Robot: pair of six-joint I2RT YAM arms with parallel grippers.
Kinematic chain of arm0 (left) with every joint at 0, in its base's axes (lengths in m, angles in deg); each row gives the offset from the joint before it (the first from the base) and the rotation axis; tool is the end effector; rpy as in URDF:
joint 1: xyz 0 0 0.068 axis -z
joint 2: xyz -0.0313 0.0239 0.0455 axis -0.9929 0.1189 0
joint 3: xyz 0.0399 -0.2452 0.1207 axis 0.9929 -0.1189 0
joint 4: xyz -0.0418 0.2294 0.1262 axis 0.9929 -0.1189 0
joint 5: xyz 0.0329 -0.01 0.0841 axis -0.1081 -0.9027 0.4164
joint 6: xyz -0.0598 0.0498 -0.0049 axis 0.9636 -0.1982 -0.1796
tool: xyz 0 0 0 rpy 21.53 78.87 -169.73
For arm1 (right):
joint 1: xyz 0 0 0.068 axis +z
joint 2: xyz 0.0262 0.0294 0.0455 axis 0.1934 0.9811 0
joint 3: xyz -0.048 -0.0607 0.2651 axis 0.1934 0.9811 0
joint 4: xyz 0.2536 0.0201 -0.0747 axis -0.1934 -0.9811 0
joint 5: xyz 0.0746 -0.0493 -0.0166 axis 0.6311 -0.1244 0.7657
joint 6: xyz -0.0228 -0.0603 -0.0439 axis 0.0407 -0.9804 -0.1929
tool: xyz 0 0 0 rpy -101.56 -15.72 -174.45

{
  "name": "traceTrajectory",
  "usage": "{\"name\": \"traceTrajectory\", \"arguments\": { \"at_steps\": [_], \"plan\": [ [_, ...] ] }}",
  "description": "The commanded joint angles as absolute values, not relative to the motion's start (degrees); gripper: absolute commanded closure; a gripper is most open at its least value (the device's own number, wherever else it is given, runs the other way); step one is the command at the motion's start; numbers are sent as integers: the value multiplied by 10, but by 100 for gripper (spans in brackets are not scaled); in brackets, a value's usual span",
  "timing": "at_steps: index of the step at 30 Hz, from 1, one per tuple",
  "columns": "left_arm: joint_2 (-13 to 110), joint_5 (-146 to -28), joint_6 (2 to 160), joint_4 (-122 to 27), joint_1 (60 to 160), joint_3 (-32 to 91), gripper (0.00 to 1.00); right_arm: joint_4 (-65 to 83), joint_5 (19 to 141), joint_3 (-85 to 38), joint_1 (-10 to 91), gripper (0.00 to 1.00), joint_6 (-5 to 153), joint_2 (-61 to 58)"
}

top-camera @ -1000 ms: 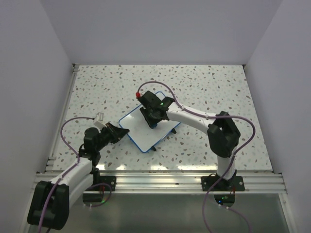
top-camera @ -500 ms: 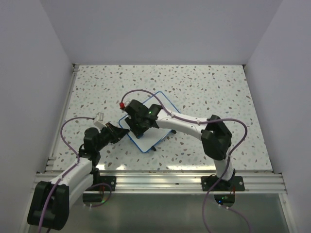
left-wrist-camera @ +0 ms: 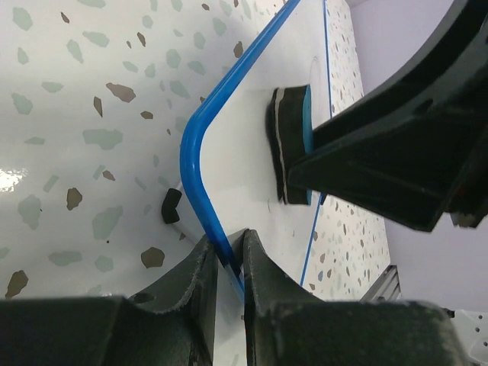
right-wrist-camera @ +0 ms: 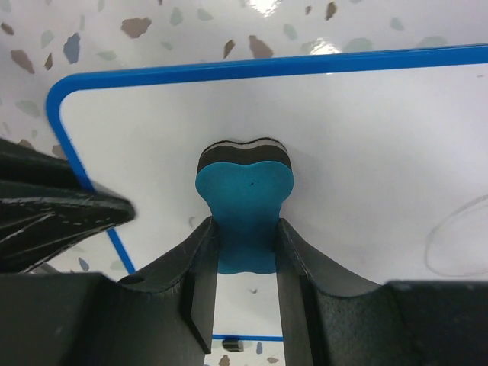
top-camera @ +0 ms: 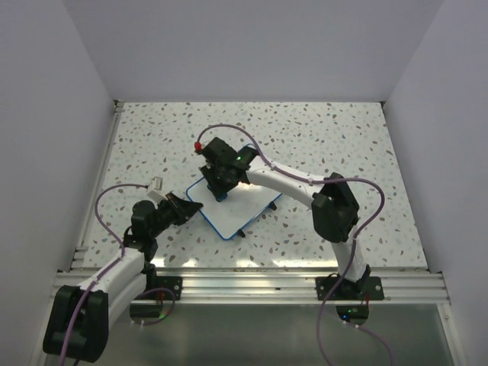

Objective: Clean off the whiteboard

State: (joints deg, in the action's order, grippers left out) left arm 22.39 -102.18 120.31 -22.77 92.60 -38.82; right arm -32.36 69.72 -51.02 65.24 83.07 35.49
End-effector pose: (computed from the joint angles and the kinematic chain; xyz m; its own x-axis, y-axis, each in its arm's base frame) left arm 0.1842 -0.0575 0.1385 -0.6055 -0.6238 -0.4942 0.0832 0.5680 -0.8188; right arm 0.2831 0.3852 0.2257 -0.6880 -0.4878 -0.5373 -0.6300 0.7690 0.1085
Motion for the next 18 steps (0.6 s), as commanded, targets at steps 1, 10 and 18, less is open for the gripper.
{"name": "traceTrajectory", "arguments": {
  "at_steps": [1, 10, 18],
  "plan": [
    [227, -1003, 1135, -274, 926, -470, 100, -326, 694, -510, 619, 100, 813, 361],
    [221, -1003, 1135, -277, 926, -470, 100, -330, 688, -499, 570, 100, 798, 349],
    [219, -1004, 1134, -276, 926, -471, 100, -330, 698, -503, 630, 100, 816, 351]
  ]
}}
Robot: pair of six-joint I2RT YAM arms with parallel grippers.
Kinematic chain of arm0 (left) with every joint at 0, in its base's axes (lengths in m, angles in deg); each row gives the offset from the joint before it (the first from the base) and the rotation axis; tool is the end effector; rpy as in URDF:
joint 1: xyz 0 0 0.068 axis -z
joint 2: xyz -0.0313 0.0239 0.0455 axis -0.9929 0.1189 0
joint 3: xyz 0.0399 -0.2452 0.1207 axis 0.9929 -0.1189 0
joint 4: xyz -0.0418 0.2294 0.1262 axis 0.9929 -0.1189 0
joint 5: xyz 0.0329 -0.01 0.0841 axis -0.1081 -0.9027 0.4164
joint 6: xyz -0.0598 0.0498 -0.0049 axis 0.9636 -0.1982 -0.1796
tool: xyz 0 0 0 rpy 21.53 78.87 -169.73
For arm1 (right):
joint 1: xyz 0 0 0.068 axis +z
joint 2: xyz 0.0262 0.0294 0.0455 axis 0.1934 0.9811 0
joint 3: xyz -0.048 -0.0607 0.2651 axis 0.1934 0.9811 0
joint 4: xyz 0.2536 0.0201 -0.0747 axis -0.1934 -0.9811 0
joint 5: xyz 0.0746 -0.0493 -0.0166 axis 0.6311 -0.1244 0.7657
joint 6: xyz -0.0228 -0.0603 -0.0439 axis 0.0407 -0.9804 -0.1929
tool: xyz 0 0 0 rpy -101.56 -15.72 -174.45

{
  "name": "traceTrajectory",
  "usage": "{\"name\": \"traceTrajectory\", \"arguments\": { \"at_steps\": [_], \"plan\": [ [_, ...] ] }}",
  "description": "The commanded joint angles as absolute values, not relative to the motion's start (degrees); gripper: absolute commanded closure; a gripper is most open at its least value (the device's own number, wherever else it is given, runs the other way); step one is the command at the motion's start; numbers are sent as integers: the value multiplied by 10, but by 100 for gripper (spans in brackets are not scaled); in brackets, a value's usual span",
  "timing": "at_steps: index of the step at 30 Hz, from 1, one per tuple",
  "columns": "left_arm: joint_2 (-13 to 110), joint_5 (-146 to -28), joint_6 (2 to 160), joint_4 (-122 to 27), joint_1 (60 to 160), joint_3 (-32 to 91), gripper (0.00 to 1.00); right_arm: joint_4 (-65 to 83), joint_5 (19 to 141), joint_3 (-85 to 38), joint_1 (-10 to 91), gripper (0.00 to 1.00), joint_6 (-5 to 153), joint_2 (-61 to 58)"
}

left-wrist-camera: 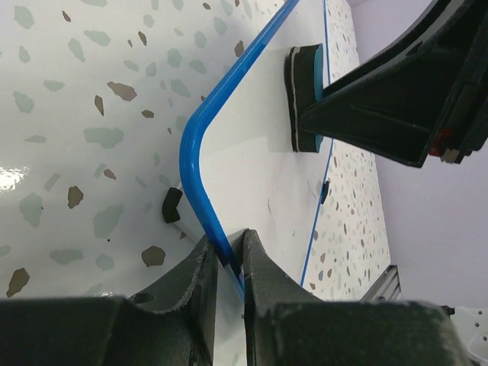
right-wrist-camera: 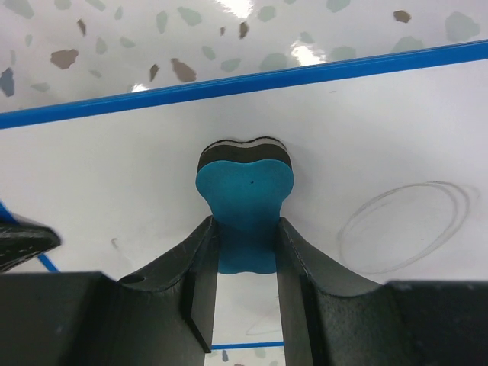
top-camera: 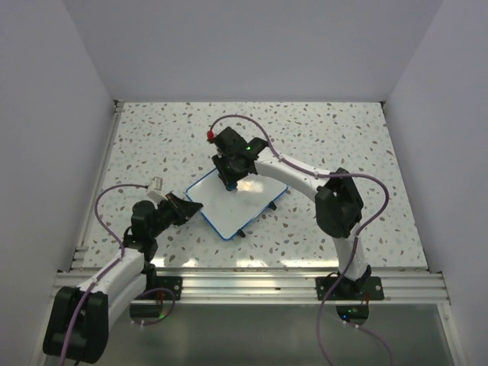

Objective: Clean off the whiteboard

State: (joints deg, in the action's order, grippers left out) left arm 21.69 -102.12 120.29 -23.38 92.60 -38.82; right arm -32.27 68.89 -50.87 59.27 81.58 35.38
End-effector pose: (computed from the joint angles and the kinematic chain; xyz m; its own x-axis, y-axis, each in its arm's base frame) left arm 0.1835 -0.0573 0.1392 -0.6041 -0.6242 -0.4955 0.0842 0.5683 -0.8185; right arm 0.3220 0.3527 0.2259 -0.7188 -0.4334 -0.5436 -0.5599 0.8244 0.0830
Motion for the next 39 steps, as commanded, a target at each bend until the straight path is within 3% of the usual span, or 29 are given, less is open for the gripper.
{"name": "traceTrajectory", "arguments": {
  "at_steps": [1, 24, 39],
  "plan": [
    [219, -1004, 1134, -275, 926, -471, 100, -330, 711, -503, 635, 100, 821, 351],
    [212, -1003, 1135, -281, 926, -470, 100, -312, 711, -307, 710, 100, 852, 233],
    [206, -1007, 1134, -277, 926, -474, 100, -370, 657, -559, 709, 100, 838, 391]
  ]
}}
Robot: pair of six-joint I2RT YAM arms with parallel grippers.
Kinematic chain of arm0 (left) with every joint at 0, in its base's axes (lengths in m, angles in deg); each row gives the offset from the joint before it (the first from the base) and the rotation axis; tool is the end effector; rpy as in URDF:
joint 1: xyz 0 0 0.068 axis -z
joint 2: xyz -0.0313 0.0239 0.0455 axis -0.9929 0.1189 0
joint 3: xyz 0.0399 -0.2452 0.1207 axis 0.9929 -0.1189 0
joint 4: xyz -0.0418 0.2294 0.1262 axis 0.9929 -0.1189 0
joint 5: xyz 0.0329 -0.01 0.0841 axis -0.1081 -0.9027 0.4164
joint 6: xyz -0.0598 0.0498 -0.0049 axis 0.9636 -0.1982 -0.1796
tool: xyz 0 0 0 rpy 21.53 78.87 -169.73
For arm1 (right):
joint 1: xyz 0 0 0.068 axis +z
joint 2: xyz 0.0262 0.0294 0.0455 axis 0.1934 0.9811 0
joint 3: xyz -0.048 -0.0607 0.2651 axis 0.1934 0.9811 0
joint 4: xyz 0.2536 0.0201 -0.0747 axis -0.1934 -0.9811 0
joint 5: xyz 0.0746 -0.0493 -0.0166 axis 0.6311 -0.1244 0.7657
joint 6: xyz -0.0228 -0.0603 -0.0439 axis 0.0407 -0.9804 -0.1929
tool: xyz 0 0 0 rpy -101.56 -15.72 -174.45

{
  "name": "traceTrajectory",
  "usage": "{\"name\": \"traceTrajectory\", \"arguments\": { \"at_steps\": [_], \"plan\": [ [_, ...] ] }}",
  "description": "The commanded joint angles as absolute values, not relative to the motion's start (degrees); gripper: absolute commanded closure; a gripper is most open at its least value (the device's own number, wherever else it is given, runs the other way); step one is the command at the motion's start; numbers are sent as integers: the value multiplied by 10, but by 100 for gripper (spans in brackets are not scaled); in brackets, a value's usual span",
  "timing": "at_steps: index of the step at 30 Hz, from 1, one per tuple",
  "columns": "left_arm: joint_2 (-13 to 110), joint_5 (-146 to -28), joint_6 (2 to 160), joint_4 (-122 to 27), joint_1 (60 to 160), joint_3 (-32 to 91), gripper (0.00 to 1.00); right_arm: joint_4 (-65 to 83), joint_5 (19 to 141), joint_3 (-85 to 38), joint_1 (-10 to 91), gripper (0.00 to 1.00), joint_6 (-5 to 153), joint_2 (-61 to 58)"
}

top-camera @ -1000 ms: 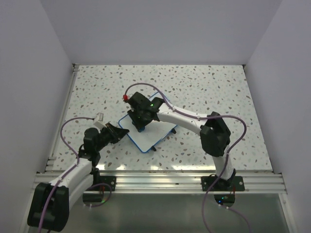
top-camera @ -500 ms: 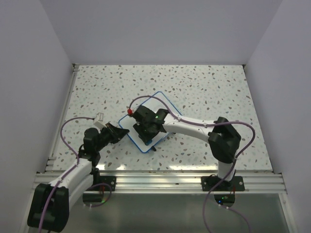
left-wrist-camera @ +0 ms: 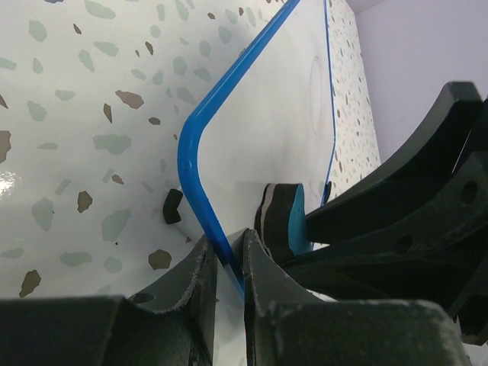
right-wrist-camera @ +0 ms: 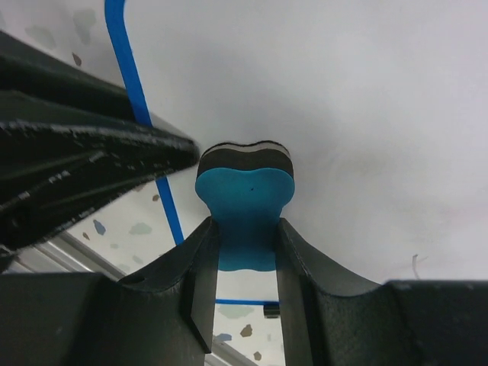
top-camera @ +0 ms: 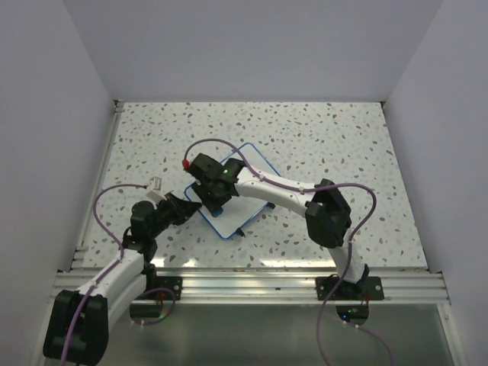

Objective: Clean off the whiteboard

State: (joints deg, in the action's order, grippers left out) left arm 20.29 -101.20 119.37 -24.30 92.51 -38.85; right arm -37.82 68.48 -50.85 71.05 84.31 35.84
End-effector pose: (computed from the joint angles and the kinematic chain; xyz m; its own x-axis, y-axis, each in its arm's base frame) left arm 0.1827 -0.0559 0.1410 -0.5878 -0.6231 -0.5160 0.0910 0.5828 -0.8075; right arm 0.2382 0.4013 0.2154 -0.6742 -0.5818 -0.4549 -0.6793 0.7302 0.0729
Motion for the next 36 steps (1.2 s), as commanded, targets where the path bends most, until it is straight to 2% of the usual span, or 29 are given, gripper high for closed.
{"name": "traceTrajectory", "arguments": {
  "at_steps": [1, 8, 16, 27, 36],
  "plan": [
    [205, -1008, 1134, -277, 926, -474, 100, -376, 655, -568, 707, 100, 838, 394],
    [203, -1010, 1134, -277, 926, -475, 100, -384, 639, -607, 695, 100, 833, 400],
    [200, -1009, 1134, -280, 927, -474, 100, -365, 644, -560, 685, 100, 830, 385],
    [198, -1008, 1135, -282, 926, -474, 100, -343, 646, -503, 581, 100, 802, 363],
    [199, -1008, 1134, -281, 927, -474, 100, -348, 667, -510, 596, 100, 796, 351]
  ]
}}
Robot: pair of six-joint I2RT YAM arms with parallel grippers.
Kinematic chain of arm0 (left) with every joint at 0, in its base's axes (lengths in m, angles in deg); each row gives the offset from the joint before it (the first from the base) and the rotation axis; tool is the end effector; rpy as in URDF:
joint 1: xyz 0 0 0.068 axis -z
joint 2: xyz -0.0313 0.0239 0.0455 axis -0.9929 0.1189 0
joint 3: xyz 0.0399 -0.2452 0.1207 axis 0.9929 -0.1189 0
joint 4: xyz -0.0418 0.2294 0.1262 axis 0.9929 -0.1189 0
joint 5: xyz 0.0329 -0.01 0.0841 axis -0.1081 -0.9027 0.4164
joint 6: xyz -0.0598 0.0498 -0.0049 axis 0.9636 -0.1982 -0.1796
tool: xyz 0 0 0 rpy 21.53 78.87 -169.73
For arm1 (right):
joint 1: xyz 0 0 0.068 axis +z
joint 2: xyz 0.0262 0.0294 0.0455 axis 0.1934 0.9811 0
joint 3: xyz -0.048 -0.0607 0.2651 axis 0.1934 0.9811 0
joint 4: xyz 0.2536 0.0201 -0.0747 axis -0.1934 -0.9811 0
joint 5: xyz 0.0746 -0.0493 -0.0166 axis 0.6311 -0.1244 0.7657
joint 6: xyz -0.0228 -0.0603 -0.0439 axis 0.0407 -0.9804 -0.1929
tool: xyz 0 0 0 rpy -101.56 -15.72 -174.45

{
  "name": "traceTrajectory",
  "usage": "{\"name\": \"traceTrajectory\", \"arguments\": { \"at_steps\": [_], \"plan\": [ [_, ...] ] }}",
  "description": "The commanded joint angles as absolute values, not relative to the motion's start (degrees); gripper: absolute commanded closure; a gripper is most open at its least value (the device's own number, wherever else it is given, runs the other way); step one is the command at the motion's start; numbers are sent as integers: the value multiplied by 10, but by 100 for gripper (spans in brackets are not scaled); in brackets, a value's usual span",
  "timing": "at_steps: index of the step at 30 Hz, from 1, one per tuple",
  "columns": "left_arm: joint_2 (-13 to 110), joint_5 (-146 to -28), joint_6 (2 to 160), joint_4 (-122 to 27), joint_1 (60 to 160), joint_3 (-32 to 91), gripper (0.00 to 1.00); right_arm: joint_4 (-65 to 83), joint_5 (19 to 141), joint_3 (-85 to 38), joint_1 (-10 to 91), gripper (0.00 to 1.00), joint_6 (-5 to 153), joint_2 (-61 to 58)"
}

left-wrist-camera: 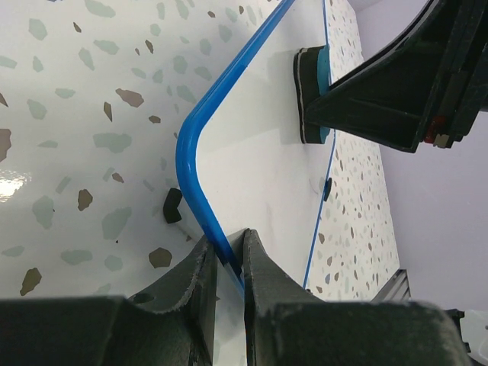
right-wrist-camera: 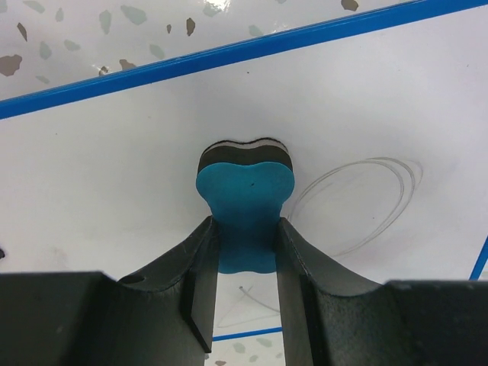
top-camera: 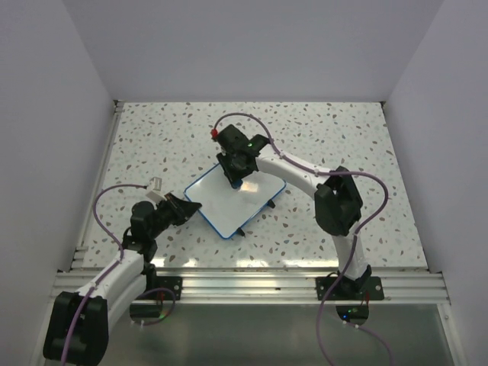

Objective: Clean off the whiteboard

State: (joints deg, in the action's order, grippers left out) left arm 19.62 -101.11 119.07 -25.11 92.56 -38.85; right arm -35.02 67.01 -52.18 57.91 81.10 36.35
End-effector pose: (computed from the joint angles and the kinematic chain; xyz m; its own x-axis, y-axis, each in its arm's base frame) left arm 0.1818 -0.0558 0.1411 -0.5882 -0.6199 -0.5194 0.0919 0.5868 -0.8045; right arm 0.3312 0.3427 0.2223 -0.7363 -0.4369 -0.5167 -0.5311 0.8463 0.0413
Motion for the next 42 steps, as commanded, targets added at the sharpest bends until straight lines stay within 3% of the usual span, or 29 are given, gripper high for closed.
{"name": "traceTrajectory", "arguments": {
  "at_steps": [1, 10, 19, 31, 42],
  "plan": [
    [199, -1008, 1134, -281, 926, -474, 100, -348, 667, -509, 603, 100, 800, 349],
    [203, -1008, 1133, -278, 926, -473, 100, -329, 712, -466, 662, 100, 831, 314],
    [203, -1010, 1133, -279, 926, -472, 100, -285, 675, -319, 678, 100, 850, 227],
    [201, -1014, 1133, -279, 926, -475, 100, -211, 670, -242, 590, 100, 845, 207],
    [207, -1016, 1133, -275, 926, -474, 100, -231, 657, -260, 524, 100, 811, 218]
  ]
}}
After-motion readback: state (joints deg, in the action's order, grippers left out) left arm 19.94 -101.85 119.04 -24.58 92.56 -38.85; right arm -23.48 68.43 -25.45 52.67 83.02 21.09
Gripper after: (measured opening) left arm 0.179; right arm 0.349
